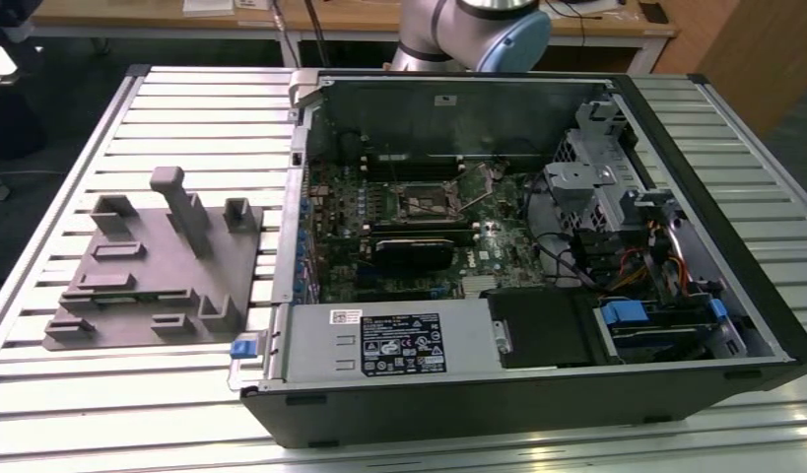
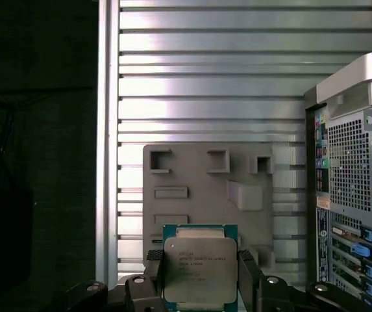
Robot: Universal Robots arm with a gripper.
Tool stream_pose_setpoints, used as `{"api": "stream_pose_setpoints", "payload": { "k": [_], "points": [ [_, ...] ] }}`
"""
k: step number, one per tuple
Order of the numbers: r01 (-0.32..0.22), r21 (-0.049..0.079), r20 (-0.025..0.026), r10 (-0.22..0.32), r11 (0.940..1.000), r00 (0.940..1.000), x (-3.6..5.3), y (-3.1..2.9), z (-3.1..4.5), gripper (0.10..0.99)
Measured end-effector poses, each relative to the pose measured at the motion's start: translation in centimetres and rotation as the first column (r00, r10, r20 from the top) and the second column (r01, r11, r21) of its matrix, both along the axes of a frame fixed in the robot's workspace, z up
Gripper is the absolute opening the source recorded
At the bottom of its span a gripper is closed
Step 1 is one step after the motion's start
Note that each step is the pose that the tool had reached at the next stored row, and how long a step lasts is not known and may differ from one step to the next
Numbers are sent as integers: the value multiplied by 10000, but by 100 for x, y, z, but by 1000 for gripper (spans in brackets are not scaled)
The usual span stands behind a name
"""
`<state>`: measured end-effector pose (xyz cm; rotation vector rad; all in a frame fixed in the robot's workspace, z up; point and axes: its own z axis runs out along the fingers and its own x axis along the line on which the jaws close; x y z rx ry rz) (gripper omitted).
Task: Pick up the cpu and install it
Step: 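Pick up the cpu and move it towards the insertion slot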
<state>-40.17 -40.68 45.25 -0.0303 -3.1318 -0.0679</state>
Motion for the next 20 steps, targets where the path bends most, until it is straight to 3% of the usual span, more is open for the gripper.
{"api": "stream_pose_setpoints", "payload": {
  "k": [5,6,7,20],
  "points": [
    [-1,0,-2,1,10000,10000,186,0,-4,541],
    [-1,-1,-3,1,10000,10000,348,0,-9,541],
    [-1,1,-1,1,10000,10000,455,0,-12,541],
    [-1,0,-3,1,10000,10000,995,0,-25,541]
  ]
}}
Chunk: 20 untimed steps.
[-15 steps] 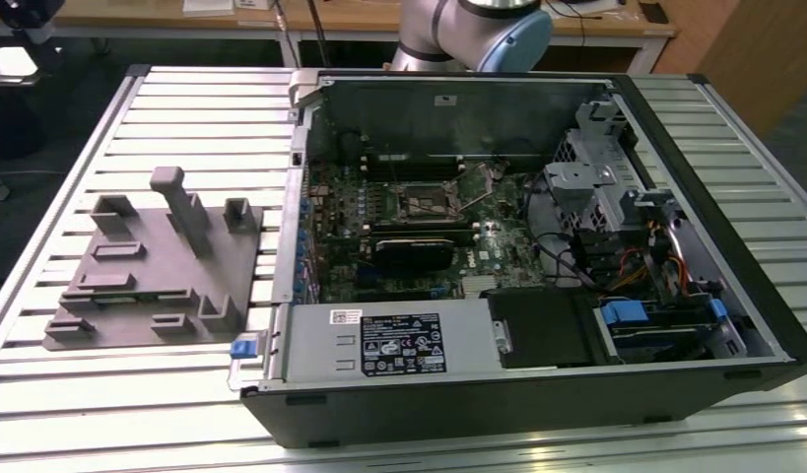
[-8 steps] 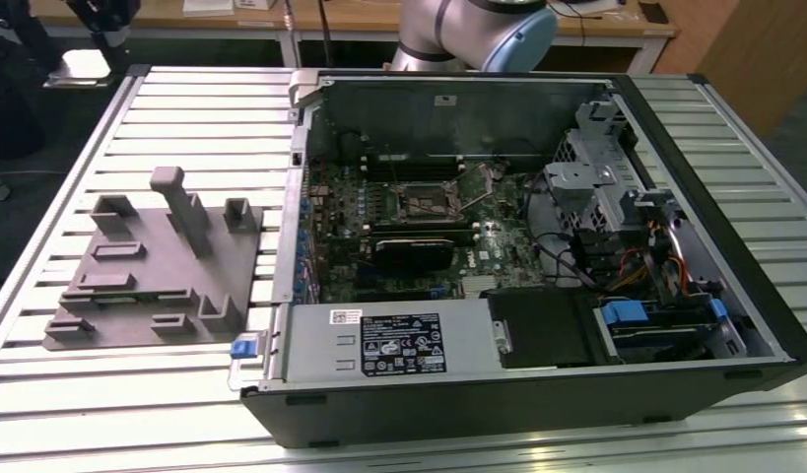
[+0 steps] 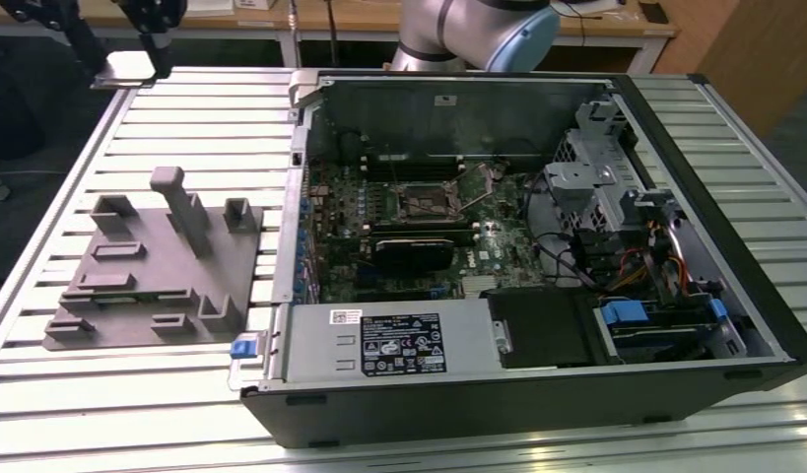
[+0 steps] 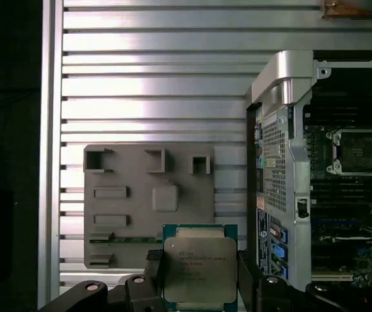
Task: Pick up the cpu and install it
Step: 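Pick up the cpu and move it towards the insertion slot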
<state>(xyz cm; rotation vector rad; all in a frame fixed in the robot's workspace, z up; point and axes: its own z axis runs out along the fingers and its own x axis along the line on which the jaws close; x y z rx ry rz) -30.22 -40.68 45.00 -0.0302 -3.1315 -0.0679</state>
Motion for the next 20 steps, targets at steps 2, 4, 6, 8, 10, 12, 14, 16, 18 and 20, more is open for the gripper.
{"api": "stream_pose_setpoints", "payload": {
  "k": [2,4,6,8,10,12,14,16,18,20],
  "points": [
    [1,0,0,-1,10000,10000,81,0,-2,541],
    [0,0,0,0,10000,10000,168,0,-4,541],
    [0,0,-1,0,10000,10000,254,0,-7,541],
    [1,-1,-1,-1,10000,10000,337,0,-9,541],
    [0,0,-1,0,10000,10000,423,0,-12,541],
    [0,0,-2,0,10000,10000,508,0,-15,541],
    [1,0,-3,-1,10000,10000,581,0,-18,541],
    [0,0,-2,0,10000,10000,651,0,-22,541],
    [1,0,-3,-1,10000,10000,716,0,-25,541],
    [0,0,-2,0,10000,10000,779,0,-28,541]
  ]
}}
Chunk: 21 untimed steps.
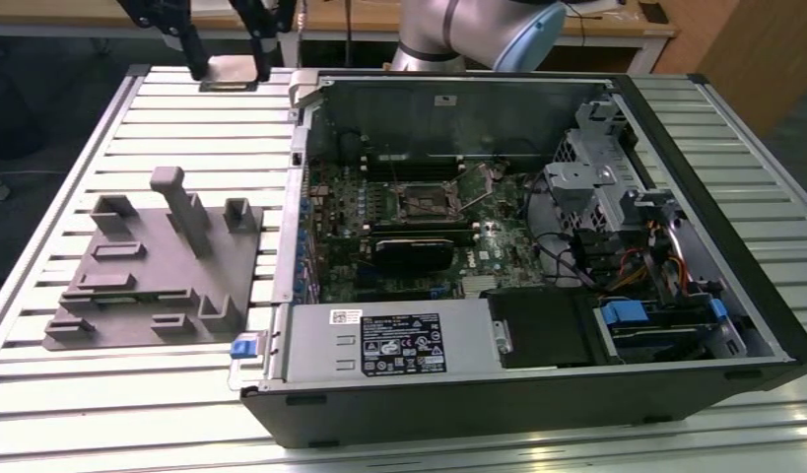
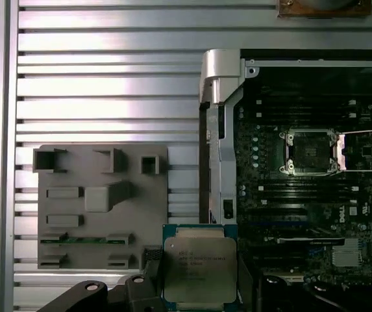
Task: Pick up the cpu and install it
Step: 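Pick up the cpu and move it towards the insertion slot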
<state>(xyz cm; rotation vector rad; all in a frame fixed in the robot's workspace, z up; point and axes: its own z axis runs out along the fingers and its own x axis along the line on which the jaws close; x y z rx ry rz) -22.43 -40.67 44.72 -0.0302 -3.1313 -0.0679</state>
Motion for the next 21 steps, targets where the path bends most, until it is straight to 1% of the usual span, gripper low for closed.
{"api": "stream_pose_setpoints", "payload": {
  "k": [6,7,12,21],
  "points": [
    [0,0,0,0,10000,10000,203,0,-10,541],
    [0,1,1,0,10000,10000,250,0,-16,541],
    [0,0,0,0,10000,10000,392,0,-40,541],
    [-1,0,-20,1,10000,10000,617,0,-151,541]
  ]
}}
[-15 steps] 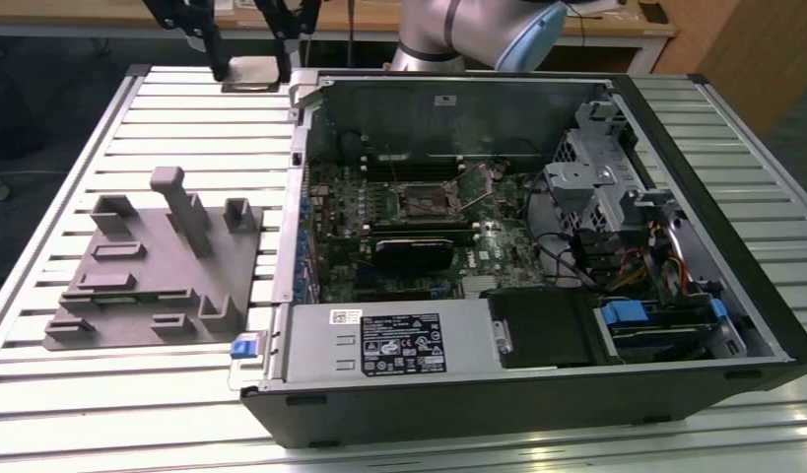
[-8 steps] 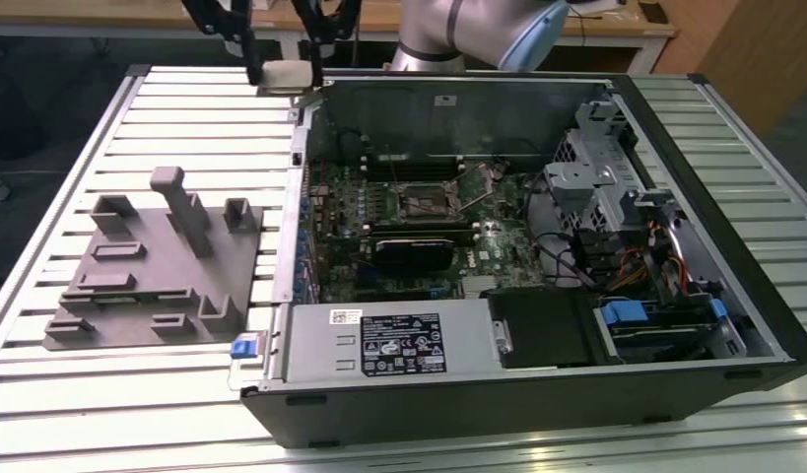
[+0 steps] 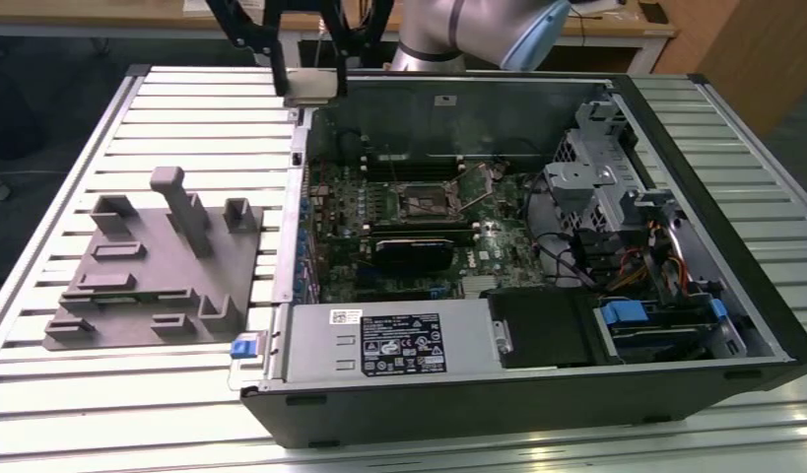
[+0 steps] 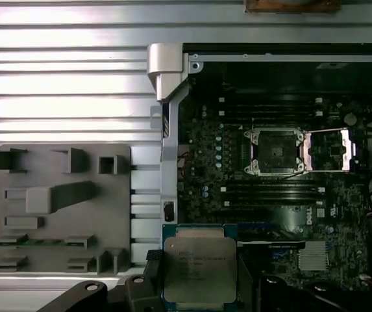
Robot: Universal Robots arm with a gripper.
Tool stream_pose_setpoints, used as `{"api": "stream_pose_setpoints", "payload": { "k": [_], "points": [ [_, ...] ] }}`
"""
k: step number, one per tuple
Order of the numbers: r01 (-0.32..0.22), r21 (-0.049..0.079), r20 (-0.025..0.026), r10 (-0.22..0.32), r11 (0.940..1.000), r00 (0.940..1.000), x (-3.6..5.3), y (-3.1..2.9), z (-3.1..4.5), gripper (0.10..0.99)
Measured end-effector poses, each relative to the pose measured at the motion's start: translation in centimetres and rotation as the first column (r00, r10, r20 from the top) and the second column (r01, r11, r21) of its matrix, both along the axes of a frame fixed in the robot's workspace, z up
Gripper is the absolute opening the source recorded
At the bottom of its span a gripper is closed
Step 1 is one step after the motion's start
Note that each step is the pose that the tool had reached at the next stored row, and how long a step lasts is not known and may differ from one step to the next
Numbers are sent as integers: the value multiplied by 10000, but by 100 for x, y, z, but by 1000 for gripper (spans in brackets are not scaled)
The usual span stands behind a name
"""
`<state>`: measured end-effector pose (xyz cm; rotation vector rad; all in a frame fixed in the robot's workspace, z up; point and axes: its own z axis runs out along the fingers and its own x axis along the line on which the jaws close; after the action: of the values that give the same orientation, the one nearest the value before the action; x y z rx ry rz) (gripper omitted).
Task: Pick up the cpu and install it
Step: 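Pick up the cpu and move it towards the insertion slot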
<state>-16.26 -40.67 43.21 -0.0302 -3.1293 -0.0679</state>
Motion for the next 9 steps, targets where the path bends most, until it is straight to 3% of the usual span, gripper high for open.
{"api": "stream_pose_setpoints", "payload": {
  "k": [9],
  "points": [
    [1,-1,-32,-1,10000,10000,256,0,-119,541]
  ]
}}
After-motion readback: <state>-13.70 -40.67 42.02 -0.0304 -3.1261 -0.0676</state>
